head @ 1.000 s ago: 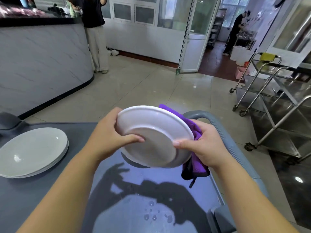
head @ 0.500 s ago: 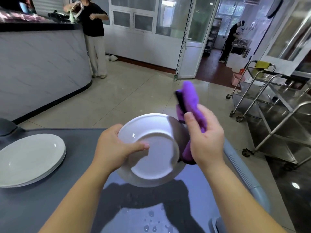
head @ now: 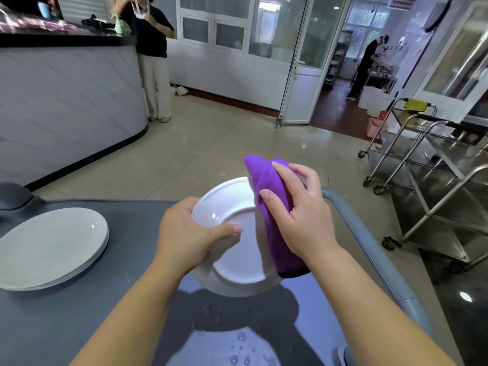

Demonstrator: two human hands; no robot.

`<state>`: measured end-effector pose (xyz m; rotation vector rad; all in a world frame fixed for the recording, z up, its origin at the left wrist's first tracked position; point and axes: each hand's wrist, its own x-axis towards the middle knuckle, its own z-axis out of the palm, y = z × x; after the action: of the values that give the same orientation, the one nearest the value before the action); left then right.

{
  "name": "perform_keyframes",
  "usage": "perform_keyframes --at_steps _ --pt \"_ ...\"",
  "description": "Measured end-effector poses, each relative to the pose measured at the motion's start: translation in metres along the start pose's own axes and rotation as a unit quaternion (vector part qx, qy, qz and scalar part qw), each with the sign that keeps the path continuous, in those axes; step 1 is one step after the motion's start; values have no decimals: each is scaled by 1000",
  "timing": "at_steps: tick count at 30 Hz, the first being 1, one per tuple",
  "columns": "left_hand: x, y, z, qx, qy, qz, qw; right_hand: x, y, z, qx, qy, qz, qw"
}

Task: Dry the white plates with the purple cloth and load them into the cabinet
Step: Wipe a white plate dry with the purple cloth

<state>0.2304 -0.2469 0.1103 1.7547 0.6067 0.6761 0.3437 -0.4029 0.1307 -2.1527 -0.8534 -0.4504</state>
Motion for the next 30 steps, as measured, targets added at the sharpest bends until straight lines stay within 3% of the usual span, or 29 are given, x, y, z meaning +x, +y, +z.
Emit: perform_keyframes --at_steps 4,7,11,14,16,19,21,25,27,30 --pt "-3 2 -2 -45 53 -16 997 -13 3 12 150 61 151 975" --pt "-6 1 0 -68 58 -32 995 -27 9 26 248 113 194 942" --pt "-7 -4 -9 -102 -31 -59 993 -17 10 14 250 100 166 949" --pt "-1 3 -21 -78 -108 -22 991 -4 0 -1 235 45 108 965" --pt "1 10 -24 -68 -72 11 995 0 -7 -2 214 40 72 973" --pt "-1 15 -23 -105 -19 39 993 1 -11 1 236 96 87 963" --pt "-4 15 -17 -133 14 38 990 -1 -11 8 270 141 138 942" --pt "-13 7 -2 -214 52 -25 975 -21 -14 33 355 187 305 864" --pt "-14 1 -5 -228 18 -45 973 -28 -10 34 343 159 319 869" --pt "-12 -1 -18 -227 -70 -53 970 -21 -5 19 307 116 238 914"
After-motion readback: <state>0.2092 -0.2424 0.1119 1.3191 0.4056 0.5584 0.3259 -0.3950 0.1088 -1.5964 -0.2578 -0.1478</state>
